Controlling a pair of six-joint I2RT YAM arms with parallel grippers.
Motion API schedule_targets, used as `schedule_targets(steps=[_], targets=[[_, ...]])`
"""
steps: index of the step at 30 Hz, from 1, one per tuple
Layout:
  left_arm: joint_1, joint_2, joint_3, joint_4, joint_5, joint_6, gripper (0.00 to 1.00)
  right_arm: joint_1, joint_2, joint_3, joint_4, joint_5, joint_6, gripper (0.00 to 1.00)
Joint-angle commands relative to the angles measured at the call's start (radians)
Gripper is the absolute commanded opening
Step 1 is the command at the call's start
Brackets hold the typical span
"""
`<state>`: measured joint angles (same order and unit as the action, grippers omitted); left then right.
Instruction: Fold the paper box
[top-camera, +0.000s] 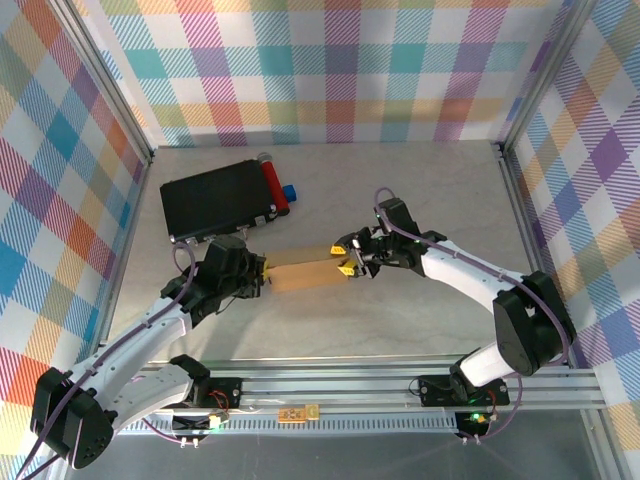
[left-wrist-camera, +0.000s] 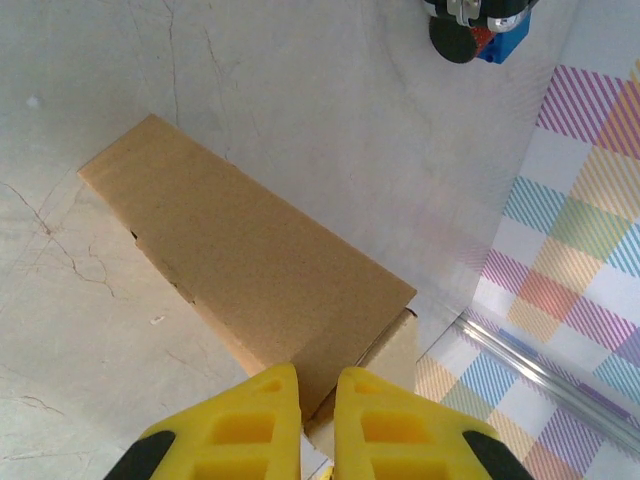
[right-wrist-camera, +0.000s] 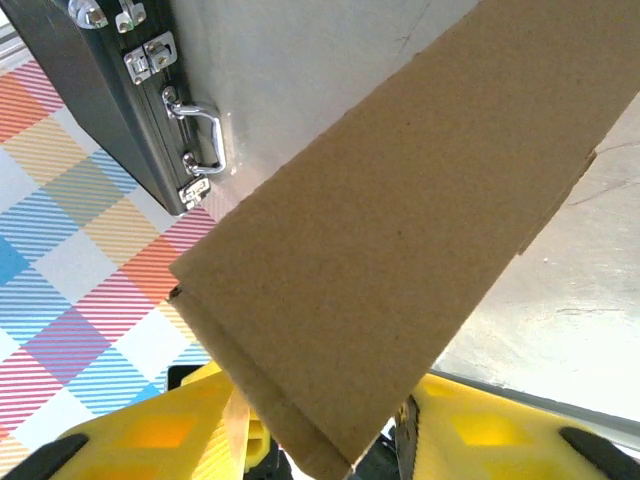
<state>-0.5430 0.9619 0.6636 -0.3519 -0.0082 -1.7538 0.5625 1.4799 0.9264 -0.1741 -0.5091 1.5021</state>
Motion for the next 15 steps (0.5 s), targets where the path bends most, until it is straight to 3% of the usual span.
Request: schedule_targets(steps=[1,5,10,15], targets=[[-0.021,0.026,-0.048,-0.085,0.026,0.005,0.11,-0.017,0.005,-0.013,-0.206,-0.017,-0.105,0.41],[-0.043,0.034,-0.069,-0.066,0.046,0.020,0.13,-0.038,-0.004,-0.028,-0.239,-0.066,-0.191,0.41],[-0.064,0.038,-0.110,-0.043,0.083,0.070,0.18,-0.051,0.022,-0.017,-0.355,-0.119,-0.406,0.46],[-0.107,0.002,-0.144,-0.090,0.098,0.119,0.20,-0.055,-0.013,-0.037,-0.498,-0.091,-0.606,0.45]])
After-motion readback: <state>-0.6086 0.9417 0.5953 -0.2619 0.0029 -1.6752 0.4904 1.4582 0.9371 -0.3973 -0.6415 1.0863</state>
